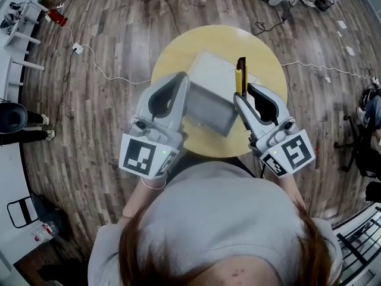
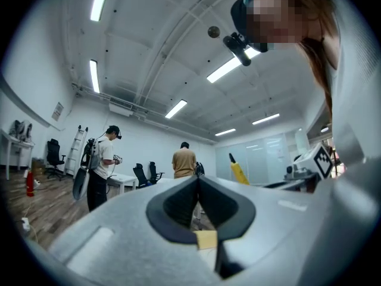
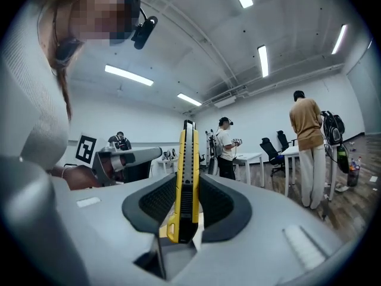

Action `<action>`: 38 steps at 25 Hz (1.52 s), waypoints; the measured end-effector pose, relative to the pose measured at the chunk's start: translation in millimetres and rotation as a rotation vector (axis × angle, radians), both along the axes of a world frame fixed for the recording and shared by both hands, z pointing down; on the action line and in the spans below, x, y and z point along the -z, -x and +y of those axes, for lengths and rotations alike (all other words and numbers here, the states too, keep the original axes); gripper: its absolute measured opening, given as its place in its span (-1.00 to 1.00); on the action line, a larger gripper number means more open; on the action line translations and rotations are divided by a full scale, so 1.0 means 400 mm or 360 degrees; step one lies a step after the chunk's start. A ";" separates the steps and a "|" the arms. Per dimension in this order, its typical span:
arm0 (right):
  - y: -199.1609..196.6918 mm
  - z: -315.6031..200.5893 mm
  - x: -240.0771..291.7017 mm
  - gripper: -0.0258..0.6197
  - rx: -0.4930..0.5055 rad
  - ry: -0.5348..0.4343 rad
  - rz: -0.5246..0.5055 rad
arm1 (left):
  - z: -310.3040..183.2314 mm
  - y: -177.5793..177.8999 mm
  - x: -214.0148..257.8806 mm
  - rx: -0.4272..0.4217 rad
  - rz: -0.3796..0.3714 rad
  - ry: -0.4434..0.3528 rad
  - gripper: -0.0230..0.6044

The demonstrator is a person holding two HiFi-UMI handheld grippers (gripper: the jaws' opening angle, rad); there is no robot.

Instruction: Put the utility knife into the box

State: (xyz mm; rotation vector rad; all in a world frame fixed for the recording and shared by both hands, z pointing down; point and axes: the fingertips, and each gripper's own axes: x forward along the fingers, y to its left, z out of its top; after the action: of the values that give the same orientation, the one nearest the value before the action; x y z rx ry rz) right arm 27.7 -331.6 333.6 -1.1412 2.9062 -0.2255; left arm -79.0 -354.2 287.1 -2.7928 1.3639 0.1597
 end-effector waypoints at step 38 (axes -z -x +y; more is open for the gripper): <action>0.174 0.039 -0.770 -0.54 0.0466 0.0884 0.1431 | -0.002 0.041 -0.078 0.0026 0.0037 0.0137 -0.92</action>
State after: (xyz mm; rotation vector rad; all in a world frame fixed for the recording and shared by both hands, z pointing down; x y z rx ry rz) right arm -42.0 -316.0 641.8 -1.0333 3.9889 -0.7311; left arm -95.3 -354.9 318.2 -2.8572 1.4321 0.1364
